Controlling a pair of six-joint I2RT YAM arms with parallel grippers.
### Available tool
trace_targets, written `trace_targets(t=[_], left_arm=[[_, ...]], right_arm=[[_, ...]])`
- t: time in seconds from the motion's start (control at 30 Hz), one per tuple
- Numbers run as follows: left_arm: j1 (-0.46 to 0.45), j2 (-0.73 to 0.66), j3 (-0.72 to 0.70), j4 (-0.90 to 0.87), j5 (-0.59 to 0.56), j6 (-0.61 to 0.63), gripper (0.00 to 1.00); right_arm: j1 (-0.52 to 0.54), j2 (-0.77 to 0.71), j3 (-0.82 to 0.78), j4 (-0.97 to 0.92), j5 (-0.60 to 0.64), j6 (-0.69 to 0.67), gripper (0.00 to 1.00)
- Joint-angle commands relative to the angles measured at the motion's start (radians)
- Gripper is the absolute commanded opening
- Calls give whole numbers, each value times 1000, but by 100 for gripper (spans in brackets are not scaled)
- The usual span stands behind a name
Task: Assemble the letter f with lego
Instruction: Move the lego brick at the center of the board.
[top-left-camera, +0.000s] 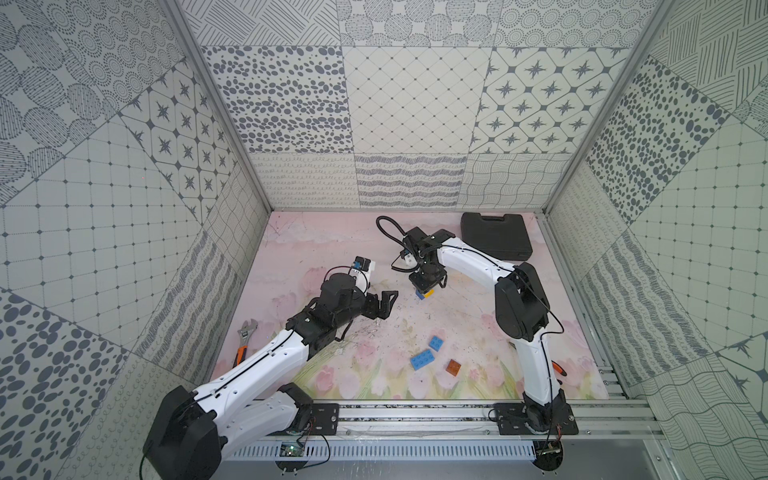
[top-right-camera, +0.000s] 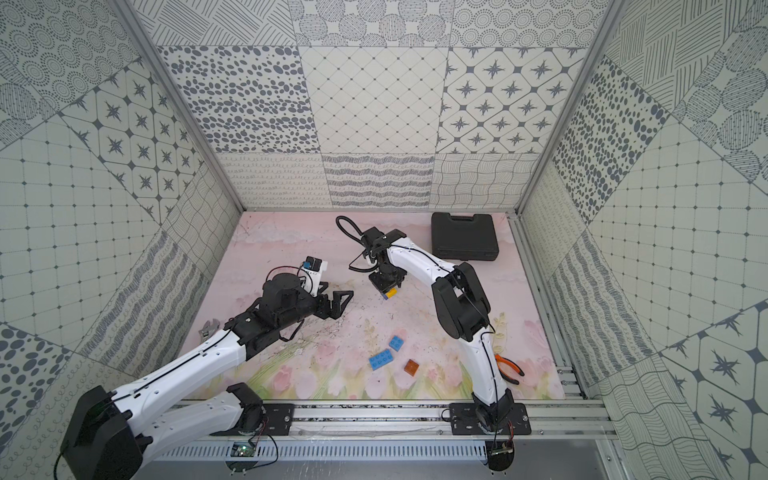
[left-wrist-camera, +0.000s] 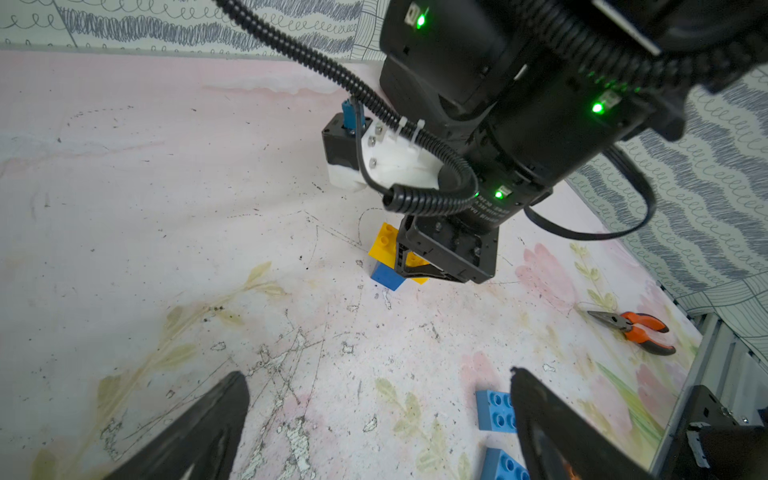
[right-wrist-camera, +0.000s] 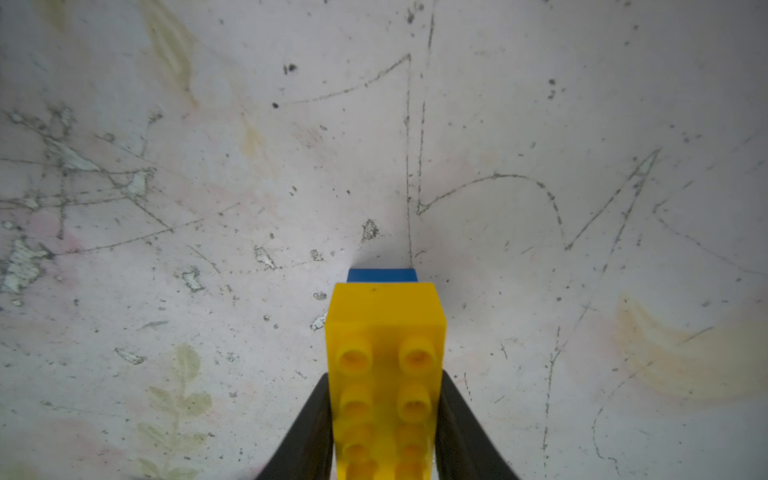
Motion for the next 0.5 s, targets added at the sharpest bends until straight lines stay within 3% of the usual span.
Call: trace_targets(t=[0.0, 0.23, 0.47], left_arm=[[-3, 19, 60, -4, 14, 42, 99], [-7, 24, 108, -70, 10, 22, 99], [-24, 52, 137, -89, -6, -9, 99]], right_arm=[[-6, 23, 24, 3, -10, 4, 43], [-17, -32, 28, 24, -25, 22, 53], [-25, -187, -33, 31, -10, 53, 59]])
